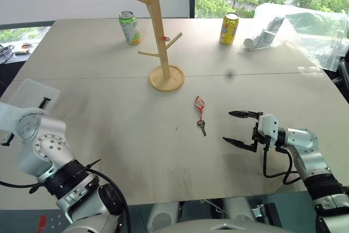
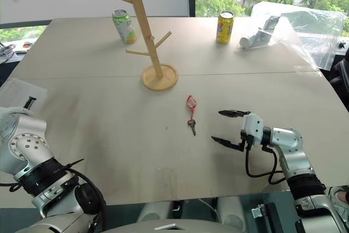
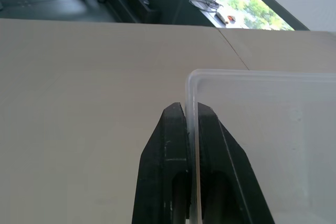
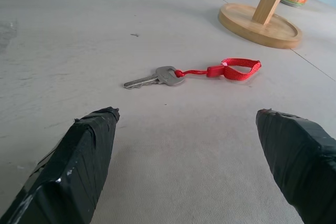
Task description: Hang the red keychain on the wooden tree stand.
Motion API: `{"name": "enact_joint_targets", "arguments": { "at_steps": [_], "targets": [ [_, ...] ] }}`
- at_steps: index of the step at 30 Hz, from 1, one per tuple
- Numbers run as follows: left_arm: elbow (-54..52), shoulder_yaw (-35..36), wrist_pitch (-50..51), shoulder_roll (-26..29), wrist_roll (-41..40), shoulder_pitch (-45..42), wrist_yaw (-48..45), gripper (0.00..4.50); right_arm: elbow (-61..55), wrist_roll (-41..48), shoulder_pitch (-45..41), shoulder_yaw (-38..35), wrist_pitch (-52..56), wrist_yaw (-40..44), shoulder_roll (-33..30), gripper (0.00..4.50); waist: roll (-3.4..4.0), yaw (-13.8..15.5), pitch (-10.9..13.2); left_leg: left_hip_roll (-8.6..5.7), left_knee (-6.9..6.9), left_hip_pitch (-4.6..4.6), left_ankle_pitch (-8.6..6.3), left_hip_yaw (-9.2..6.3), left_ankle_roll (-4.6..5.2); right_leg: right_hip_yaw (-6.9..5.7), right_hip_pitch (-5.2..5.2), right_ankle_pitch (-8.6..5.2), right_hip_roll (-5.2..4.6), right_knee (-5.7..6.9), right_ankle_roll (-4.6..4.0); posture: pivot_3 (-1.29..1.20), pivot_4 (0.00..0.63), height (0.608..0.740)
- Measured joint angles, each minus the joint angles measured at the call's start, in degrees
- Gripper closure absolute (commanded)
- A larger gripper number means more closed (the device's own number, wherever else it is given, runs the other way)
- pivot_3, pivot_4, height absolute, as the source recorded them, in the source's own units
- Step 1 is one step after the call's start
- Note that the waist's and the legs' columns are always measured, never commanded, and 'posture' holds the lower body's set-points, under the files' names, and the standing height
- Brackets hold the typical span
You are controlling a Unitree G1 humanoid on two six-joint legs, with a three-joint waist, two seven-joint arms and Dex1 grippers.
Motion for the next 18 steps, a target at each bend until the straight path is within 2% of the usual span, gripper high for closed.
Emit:
{"name": "enact_joint_targets", "arguments": {
  "at_steps": [1, 2, 5, 6, 8, 10, 11, 18],
  "targets": [
    [0.48, 0.15, -0.51, -0.03, -0.02, 0.00, -0.05, 4.46, 0.02, 0.00, -0.13, 0.00, 0.00, 0.02, 0.00, 0.00, 0.00, -0.05, 0.00, 0.00, 0.00, 0.01, 0.00, 0.00, 0.00, 0.00, 0.00, 0.00, 0.00, 0.00, 0.00, 0.00, 0.150, 0.740],
    [0.89, 0.48, -1.02, -0.23, -0.06, 0.00, -0.07, 3.84, 0.04, 0.00, -0.40, 0.00, 0.01, 0.04, 0.00, 0.00, 0.00, -0.14, 0.00, 0.01, 0.00, 0.00, 0.00, 0.00, 0.00, 0.00, 0.00, 0.01, 0.01, 0.00, 0.01, 0.00, 0.150, 0.740],
    [1.41, 0.91, -1.79, -0.74, -0.20, -0.01, -0.19, 2.80, 0.24, 0.00, -1.28, 0.00, 0.00, 0.08, 0.00, 0.00, 0.00, -0.21, 0.00, 0.01, 0.00, 0.01, 0.00, 0.00, 0.00, -0.01, 0.00, 0.01, 0.02, 0.00, 0.01, 0.00, 0.150, 0.740],
    [1.52, 1.03, -1.95, -0.75, -0.25, -0.01, -0.25, 2.21, 0.43, 0.00, -1.44, 0.00, -0.02, 0.09, 0.00, 0.00, 0.00, -0.21, 0.00, 0.01, 0.00, 0.01, 0.00, 0.00, 0.00, -0.02, 0.00, 0.01, 0.02, 0.00, 0.01, 0.00, 0.150, 0.740],
    [1.69, 1.08, -2.24, -0.78, -0.31, -0.02, -0.30, 1.43, 0.96, -0.01, -1.51, 0.00, -0.13, 0.15, 0.02, 0.00, 0.00, -0.20, 0.00, 0.01, 0.00, 0.01, 0.00, 0.00, 0.00, -0.02, 0.00, 0.01, 0.02, 0.00, 0.01, 0.00, 0.150, 0.740],
    [1.81, 1.28, -2.53, -0.91, -0.31, -0.02, -0.29, 0.37, 1.68, -0.03, -1.51, 0.00, -0.17, 0.17, 0.02, 0.00, 0.00, -0.20, 0.00, 0.01, 0.00, 0.01, 0.00, 0.01, 0.00, -0.02, 0.00, 0.01, 0.02, 0.00, 0.01, 0.00, 0.150, 0.740],
    [1.88, 1.39, -2.62, -0.97, -0.32, -0.01, -0.29, 0.03, 1.73, -0.04, -1.51, 0.00, -0.22, 0.17, 0.02, 0.00, 0.00, -0.20, 0.00, 0.01, 0.00, 0.01, 0.00, 0.00, 0.00, -0.02, 0.00, 0.01, 0.03, 0.00, 0.01, 0.00, 0.150, 0.740],
    [1.95, 1.48, -2.93, -1.13, -0.36, 0.00, -0.42, 0.03, 1.62, 0.00, -1.50, 0.00, -0.34, 0.08, 0.02, 0.00, 0.00, -0.21, 0.00, 0.01, 0.00, 0.01, 0.00, 0.00, 0.00, -0.03, 0.00, 0.01, 0.03, 0.00, 0.02, 0.00, 0.150, 0.740]
  ]
}}
